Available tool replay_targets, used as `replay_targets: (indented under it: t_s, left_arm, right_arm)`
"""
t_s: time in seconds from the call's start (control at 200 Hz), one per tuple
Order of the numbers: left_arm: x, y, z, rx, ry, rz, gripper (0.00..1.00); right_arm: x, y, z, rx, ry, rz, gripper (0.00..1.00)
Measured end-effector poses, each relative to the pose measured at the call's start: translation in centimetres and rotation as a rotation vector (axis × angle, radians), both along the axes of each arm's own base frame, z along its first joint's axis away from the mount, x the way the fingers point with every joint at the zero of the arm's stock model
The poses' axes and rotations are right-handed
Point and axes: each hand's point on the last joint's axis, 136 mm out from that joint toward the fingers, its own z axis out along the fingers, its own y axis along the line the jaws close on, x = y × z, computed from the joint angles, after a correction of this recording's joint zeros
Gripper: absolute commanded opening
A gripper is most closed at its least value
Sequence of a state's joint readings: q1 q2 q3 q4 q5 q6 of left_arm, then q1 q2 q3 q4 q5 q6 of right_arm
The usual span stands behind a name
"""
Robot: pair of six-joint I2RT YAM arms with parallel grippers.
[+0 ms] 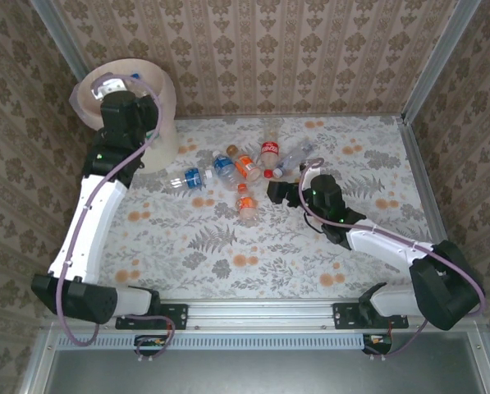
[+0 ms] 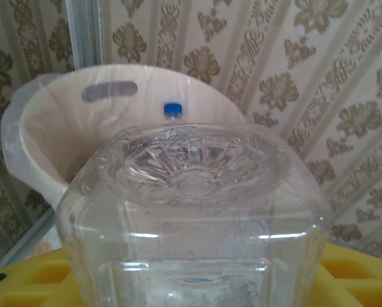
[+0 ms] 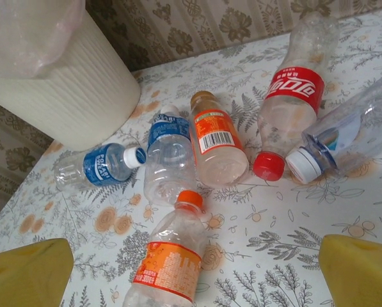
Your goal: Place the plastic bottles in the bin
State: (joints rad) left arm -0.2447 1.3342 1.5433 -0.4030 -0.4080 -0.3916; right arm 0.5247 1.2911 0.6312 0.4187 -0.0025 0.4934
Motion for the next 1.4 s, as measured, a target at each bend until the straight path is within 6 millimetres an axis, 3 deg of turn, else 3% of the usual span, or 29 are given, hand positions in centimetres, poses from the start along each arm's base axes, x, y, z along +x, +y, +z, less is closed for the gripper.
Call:
replay_targets:
  t_s: [0.15, 0.325, 0.545, 0.745, 0.845, 1.125, 1.4]
  left_arm:
    - [2.9, 2.1, 0.9, 0.023, -0.012, 0.038, 0.62]
    - [6.3, 4.0, 2.5, 0.054, -0.050, 0.056, 0.63]
    - [8.1, 6.3, 3.3, 0.087, -0.097, 0.078, 0.64]
    - [10.7, 9.9, 5.0, 0.086, -0.134, 0.134, 0.63]
    - [12.0, 11.2, 3.9, 0.090, -0.099, 0.159, 0.63]
    - [14.0, 13.3, -2.3, 0.122, 0.072, 0.208, 0.64]
    - [14.7, 17.2, -5.8, 0.184, 0.211, 0.321, 0.68]
  right_arm:
    - [-0.1, -0.4, 1.0, 0.009, -0.026, -0.016, 1.00]
    - [-0.3, -0.8, 0.7, 0.002, -0.023, -0.030, 1.00]
    - [-0.7, -1.5, 0.7, -0.003, -0.028, -0.053, 1.00]
    - [-1.0, -2.0, 1.5, 0.000, -0.043, -0.069, 1.00]
    - [-1.3, -2.4, 1.4, -0.002, -0.045, -0.079, 1.00]
    - [-2.2, -3.4, 0.5, -0.017, -0.029, -0.106, 1.00]
    - [-2.7, -4.1, 0.5, -0.014, -0.032, -0.126, 1.00]
